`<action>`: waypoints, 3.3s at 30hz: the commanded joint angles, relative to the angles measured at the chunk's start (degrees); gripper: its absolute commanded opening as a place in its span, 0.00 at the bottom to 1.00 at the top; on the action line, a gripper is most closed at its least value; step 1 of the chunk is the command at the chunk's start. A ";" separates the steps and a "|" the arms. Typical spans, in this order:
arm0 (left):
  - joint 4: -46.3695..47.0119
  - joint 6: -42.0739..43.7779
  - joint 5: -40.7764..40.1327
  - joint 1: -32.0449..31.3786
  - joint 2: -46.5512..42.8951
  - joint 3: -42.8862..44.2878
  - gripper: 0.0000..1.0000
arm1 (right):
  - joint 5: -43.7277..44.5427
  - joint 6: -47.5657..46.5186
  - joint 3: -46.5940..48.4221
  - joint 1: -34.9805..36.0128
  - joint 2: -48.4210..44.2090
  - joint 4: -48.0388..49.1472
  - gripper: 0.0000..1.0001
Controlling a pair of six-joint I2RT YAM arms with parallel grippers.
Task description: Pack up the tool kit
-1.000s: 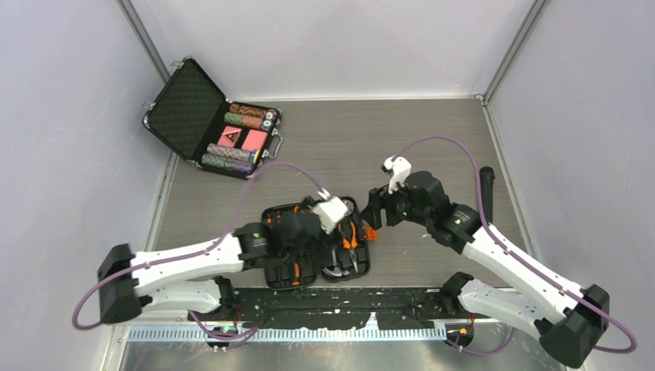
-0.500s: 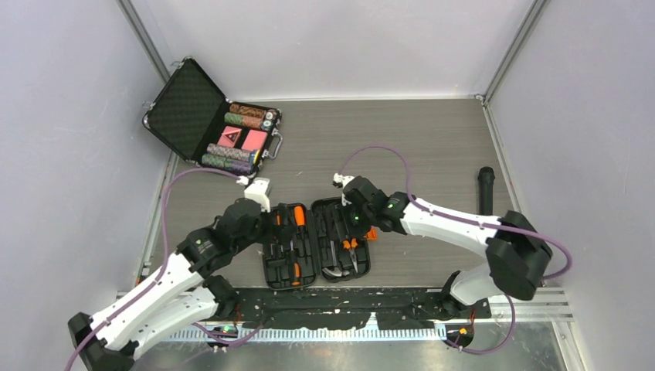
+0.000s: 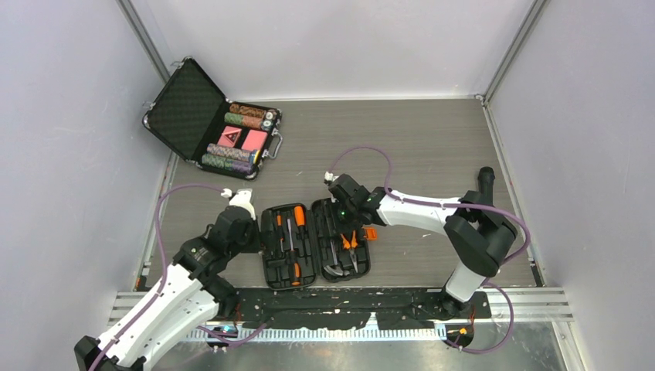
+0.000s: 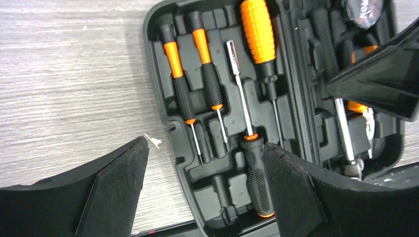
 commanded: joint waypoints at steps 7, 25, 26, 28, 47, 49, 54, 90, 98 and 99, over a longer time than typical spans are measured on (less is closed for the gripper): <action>1.77 -0.44 0.45 0.30 2.81 -0.99 0.86 | 0.51 0.29 1.36 0.62 1.72 -0.79 0.40; 2.46 -0.56 0.01 0.30 4.79 -1.83 0.86 | 23.93 -3.43 10.42 8.44 0.05 -17.01 0.05; 2.54 -0.56 0.01 0.32 4.77 -1.85 0.86 | 24.83 -3.49 10.54 8.73 0.62 -17.37 0.05; 2.58 -0.57 0.01 0.32 4.73 -1.76 0.86 | 26.56 -3.58 11.25 9.18 2.08 -18.38 0.05; 0.84 -0.53 -1.05 0.30 3.25 -1.16 0.87 | 13.02 -10.37 3.92 10.95 -14.82 -17.64 0.40; 0.83 -0.73 -1.05 0.35 3.52 -1.33 0.87 | 12.55 -10.33 1.79 11.94 -14.85 -17.07 0.34; 0.09 -1.27 -0.79 0.32 3.11 -1.88 0.87 | 12.55 -10.62 0.41 15.17 -12.77 -16.72 0.24; 3.25 -5.58 3.11 0.27 7.85 -5.78 0.65 | 11.31 -10.92 1.16 16.65 4.01 -17.88 0.05; 3.93 -5.40 3.67 0.27 7.58 -6.07 0.61 | -2.61 -10.83 -3.84 8.21 8.62 -11.92 0.05; 3.94 -5.40 3.66 0.30 7.47 -6.11 0.61 | -2.49 -11.19 -3.86 7.61 8.80 -12.00 0.05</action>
